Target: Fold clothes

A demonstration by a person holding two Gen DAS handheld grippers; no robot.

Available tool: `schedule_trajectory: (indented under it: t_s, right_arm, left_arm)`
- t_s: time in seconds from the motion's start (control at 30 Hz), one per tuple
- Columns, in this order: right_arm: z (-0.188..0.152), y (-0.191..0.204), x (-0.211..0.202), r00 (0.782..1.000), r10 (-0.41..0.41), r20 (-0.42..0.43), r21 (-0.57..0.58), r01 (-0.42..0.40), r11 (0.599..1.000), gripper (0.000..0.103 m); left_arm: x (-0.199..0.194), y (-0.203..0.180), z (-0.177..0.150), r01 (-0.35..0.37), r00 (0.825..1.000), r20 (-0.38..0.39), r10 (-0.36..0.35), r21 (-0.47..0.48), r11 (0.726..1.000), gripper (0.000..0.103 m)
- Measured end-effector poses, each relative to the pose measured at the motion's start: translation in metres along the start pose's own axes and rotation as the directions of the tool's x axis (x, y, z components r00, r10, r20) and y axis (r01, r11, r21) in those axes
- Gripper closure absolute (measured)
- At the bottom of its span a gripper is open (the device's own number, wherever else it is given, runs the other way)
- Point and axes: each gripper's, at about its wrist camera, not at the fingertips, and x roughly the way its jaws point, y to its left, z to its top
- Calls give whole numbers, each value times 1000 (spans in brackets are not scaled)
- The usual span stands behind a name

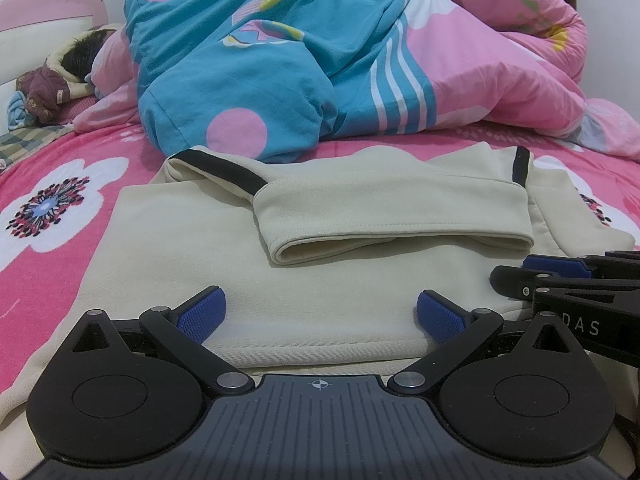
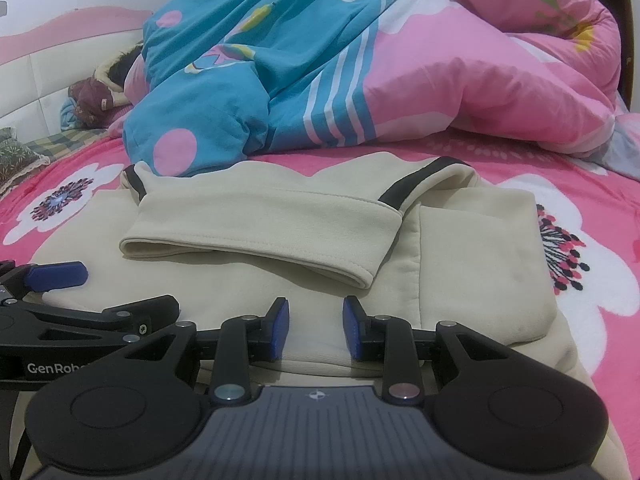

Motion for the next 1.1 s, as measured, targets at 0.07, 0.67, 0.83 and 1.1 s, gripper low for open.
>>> schedule_trajectory:
  t_s: [0.07,0.67,0.83,1.1]
  right_arm:
    - [0,0,0,1000,0,0,0,0,1000,72]
    - [0,0,0,1000,0,-1,3,0,1000,72]
    - [0,-1,0,1000,3,-1,7,-3,1000,71]
    - [0,-1,0,1000,5,-1,8,-5,1000,71]
  left_arm:
    - [0,0,0,0,1000,0,0,0,1000,0]
    - [0,0,0,0,1000,0,0,0,1000,0]
    - [0,0,0,-2,1000,1,2,1,1000,0]
    - [0,-1,0,-4,1000,1,4,3,1000,0]
